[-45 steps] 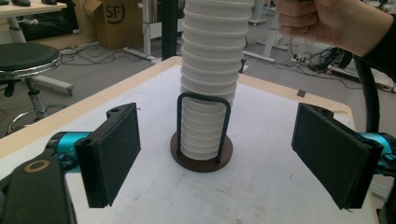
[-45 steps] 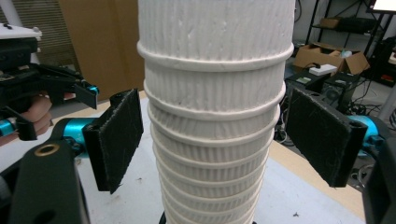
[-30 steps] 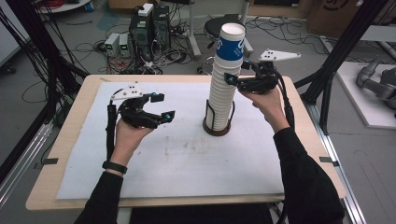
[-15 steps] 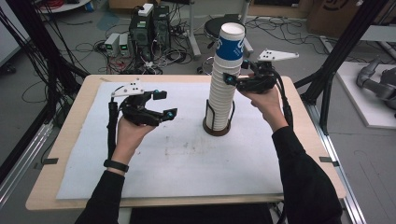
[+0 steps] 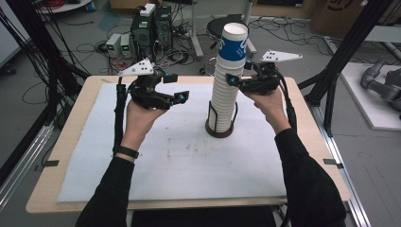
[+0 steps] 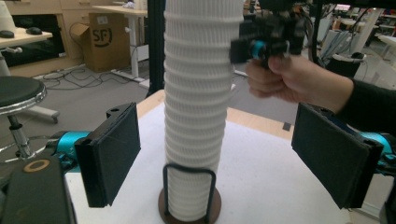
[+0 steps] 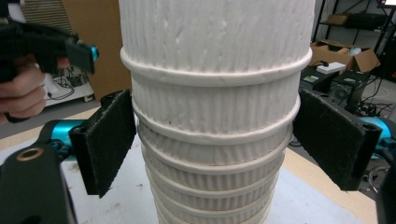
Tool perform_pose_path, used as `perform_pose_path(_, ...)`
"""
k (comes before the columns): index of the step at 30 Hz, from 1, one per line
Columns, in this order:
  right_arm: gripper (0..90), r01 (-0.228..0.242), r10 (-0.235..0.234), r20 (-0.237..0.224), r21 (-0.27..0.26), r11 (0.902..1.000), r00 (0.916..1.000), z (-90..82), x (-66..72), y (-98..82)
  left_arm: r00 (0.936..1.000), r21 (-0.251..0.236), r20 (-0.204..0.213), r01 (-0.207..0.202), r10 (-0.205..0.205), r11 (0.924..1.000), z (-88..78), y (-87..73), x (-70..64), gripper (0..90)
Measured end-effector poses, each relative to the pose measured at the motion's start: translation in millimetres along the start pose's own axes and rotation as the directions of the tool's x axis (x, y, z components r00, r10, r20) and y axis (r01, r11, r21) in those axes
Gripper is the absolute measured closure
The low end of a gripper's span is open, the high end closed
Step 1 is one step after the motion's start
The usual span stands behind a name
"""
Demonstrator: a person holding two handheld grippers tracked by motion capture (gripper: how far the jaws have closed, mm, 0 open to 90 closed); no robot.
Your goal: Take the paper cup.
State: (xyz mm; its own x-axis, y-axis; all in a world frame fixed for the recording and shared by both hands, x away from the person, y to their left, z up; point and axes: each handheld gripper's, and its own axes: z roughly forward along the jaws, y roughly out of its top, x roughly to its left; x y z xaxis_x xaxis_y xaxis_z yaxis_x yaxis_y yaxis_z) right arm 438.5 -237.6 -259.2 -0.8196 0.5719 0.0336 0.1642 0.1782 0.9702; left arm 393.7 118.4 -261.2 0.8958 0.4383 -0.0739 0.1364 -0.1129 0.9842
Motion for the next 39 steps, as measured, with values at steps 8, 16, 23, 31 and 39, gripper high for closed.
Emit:
perform_pose_path(8,14.3,0.004,-0.004,0.002,-0.001,1.0,1.0,0.2,0.0,0.1,0.9996,-0.011,0.021,-0.017,0.018,0.9998,22.0,38.3,1.3,15.5)
perform_pose_path(16,14.4,0.006,-0.006,0.005,-0.002,1.0,1.0,0.2,0.4,0.3,0.9983,-0.018,0.039,-0.042,0.042,0.999,44.3,71.8,0.9,15.5)
perform_pose_path(23,14.4,0.005,-0.005,0.006,-0.004,1.0,1.0,0.4,0.3,0.3,0.9978,-0.042,0.053,-0.038,0.04,0.9984,57.0,88.4,2.0,15.5)
perform_pose_path(31,14.4,0.003,-0.003,0.007,-0.003,1.0,1.0,0.4,0.5,0.4,0.9985,-0.041,0.037,-0.04,0.041,0.9983,75.7,110.1,4.1,15.6)
perform_pose_path(39,14.5,0.01,-0.01,0.007,0.0,0.9999,0.9999,-0.1,0.3,0.5,0.9979,-0.049,0.054,-0.032,0.035,0.9983,90.5,121.5,6.0,15.9)
